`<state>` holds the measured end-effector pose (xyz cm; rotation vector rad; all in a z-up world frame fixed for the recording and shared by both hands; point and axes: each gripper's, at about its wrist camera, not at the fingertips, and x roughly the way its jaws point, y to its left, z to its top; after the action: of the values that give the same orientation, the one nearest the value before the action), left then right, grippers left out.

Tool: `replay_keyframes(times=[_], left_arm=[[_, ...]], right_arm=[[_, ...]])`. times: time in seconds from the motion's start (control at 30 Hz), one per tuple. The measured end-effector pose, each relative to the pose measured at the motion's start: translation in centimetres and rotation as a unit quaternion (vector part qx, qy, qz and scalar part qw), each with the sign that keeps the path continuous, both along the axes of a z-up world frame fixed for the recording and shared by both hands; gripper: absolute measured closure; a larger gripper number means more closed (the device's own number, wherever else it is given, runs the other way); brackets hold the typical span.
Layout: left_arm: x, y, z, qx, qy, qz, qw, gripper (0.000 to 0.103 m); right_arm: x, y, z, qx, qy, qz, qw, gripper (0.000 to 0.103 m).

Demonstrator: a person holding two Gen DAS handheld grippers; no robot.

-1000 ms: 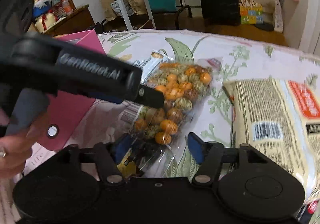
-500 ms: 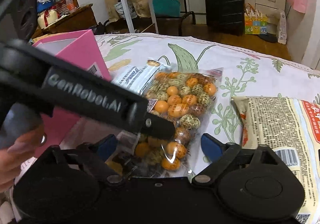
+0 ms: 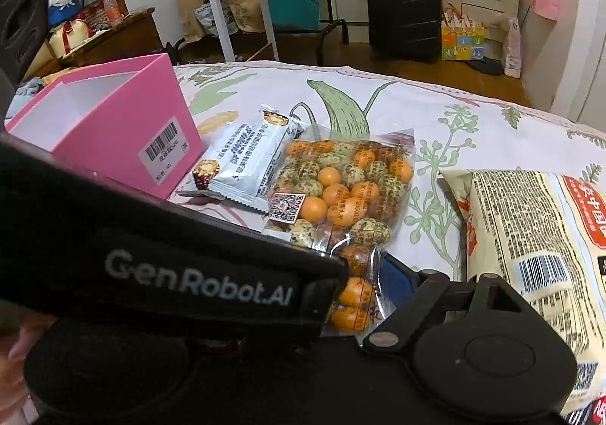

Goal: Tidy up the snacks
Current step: 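Close the left gripper on the nut bag's barcode end, then lift the nut bag with the left gripper and carry it over the box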

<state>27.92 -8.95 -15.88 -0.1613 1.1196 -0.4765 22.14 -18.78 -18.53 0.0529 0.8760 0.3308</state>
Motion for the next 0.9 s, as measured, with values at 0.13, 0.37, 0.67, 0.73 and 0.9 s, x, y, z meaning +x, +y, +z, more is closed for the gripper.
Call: replay_keyframes(times=[0.13,0.37,0.67,0.73,0.9], left_arm=[[-0.6,-0.2,0.4,0.003,0.006,-0.003,1.0,0.051],[-2.8,-0.5,2.3,0.007,-0.014,-0.018,0.9997,0.051],[-6.6,0.4,5.6,0.011,-0.042,-0.03,0.9986,0.053],[-7.3,0.7,6.0,0.015,-0.041,-0.032,0.9985,0.053],[-9.3,1.0,6.8,0.015,-0.052,-0.037,0.9979,0.053]], right_arm=[[-0.8,0.1,0.5,-0.001,0.002,-0.002,1.0,0.016],[-2.5,0.0,2.0,0.009,0.002,-0.019,1.0,0.017],[-6.6,1.9,4.7,-0.038,-0.039,-0.013,0.998,0.022],[-7.3,2.0,4.9,-0.029,-0.037,-0.018,0.999,0.022],[-9.3,2.3,5.6,-0.022,-0.045,-0.034,0.998,0.023]])
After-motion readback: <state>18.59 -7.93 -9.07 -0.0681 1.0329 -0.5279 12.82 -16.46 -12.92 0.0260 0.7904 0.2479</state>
